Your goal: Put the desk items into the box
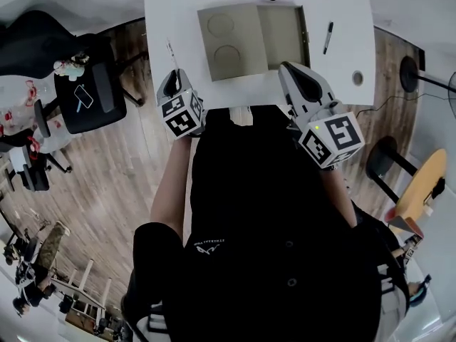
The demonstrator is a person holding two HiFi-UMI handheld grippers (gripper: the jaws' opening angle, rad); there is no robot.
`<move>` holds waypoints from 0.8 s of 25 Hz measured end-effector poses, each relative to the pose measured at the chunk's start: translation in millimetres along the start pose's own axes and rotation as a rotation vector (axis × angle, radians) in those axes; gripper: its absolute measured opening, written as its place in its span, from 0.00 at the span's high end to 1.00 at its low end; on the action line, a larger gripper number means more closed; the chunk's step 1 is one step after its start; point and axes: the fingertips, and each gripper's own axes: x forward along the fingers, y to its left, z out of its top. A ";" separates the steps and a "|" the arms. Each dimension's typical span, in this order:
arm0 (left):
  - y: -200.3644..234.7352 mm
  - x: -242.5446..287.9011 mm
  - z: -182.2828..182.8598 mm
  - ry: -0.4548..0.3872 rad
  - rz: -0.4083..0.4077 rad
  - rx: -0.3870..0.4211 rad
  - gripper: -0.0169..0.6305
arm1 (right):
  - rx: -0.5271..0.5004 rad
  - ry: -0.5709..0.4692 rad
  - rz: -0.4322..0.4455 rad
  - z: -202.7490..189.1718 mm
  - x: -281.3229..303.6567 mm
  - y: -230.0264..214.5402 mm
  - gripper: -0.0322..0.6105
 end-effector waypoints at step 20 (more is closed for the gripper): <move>-43.1 -136.9 97.7 -0.352 0.026 -0.016 0.88 | -0.072 -0.023 0.206 16.3 -2.5 0.8 0.95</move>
